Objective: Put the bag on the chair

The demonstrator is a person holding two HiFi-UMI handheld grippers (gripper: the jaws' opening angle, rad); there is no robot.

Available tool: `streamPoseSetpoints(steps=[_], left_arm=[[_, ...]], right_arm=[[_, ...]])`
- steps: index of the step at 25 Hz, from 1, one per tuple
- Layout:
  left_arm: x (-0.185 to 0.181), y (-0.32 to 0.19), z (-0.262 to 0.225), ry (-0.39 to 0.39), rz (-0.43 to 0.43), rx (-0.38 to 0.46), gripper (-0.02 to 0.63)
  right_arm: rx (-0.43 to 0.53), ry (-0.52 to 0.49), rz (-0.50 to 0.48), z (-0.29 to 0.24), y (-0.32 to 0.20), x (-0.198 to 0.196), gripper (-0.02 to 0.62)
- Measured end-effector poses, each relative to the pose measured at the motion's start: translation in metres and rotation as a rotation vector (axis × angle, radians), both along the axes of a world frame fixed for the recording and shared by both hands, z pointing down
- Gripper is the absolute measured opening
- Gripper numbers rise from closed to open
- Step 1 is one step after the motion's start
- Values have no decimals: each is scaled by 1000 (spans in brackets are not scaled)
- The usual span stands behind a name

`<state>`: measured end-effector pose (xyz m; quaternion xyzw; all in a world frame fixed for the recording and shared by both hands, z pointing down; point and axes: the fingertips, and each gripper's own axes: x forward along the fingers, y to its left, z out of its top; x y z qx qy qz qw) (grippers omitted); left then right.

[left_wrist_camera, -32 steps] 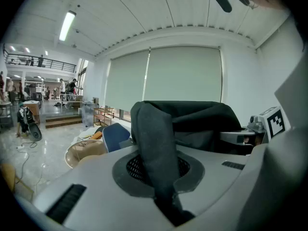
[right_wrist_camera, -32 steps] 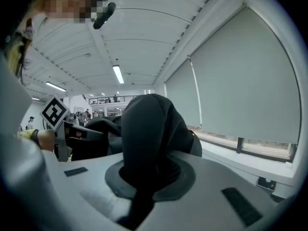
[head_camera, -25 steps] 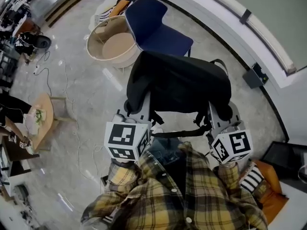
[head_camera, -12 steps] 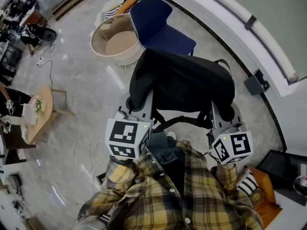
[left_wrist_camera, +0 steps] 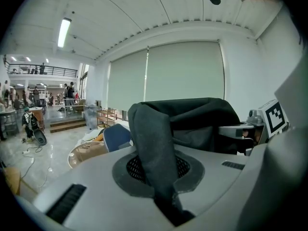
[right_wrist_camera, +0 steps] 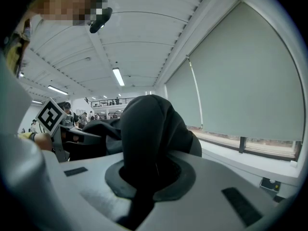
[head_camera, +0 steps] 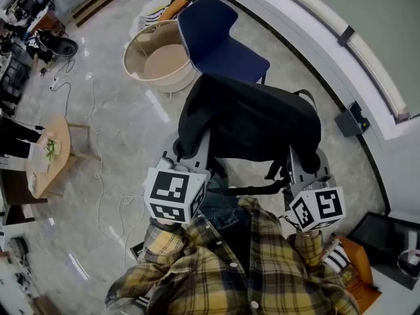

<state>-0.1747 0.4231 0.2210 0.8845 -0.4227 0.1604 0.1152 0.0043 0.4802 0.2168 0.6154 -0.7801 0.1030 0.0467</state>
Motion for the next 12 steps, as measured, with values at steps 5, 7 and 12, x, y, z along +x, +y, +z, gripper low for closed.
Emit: streamPoseSetpoints(steps=[5,7,12], left_arm=[[1,-53,12,-10,3,-17,41],[0,-82,13,-15,4,-21,40],[-2,-156,6,-22,18,-7,40]], right_arm=[[-23,10,2,11,-52,-1,28],[-30,5,7,12,-79,-2,28],[-36,-20,36,11,-146,-5,28]])
